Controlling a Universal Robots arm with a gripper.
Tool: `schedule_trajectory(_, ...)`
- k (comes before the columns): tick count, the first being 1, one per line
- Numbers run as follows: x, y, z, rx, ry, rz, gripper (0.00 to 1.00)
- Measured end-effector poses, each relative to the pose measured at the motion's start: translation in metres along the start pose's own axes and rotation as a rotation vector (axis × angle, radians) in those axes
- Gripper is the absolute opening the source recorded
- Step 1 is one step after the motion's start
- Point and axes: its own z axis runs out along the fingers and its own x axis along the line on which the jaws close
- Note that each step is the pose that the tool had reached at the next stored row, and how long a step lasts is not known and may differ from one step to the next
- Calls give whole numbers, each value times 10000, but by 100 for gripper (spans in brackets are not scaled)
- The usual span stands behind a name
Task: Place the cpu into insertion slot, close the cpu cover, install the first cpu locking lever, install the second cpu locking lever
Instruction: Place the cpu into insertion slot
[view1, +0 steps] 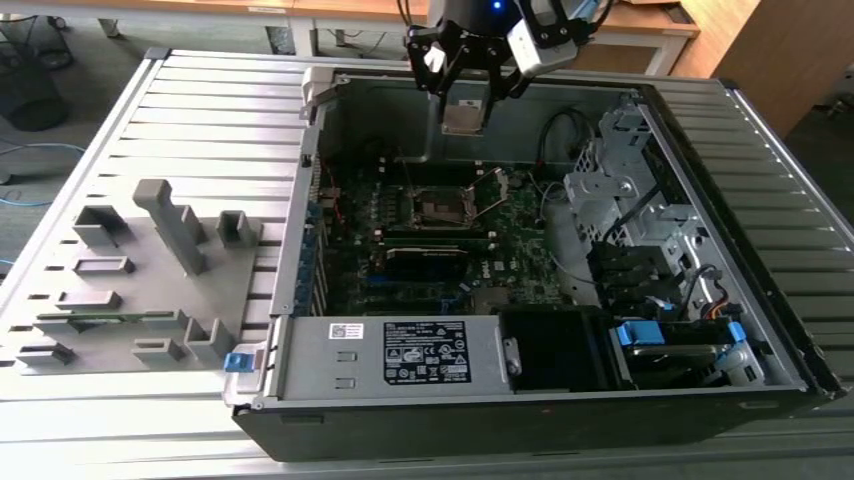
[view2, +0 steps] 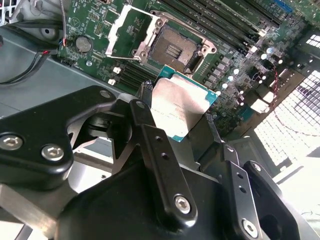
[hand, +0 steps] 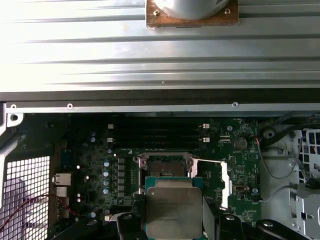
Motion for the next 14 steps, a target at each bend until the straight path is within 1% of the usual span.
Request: schedule_trajectory(14,0,-1,16,-3,-1,-1,54)
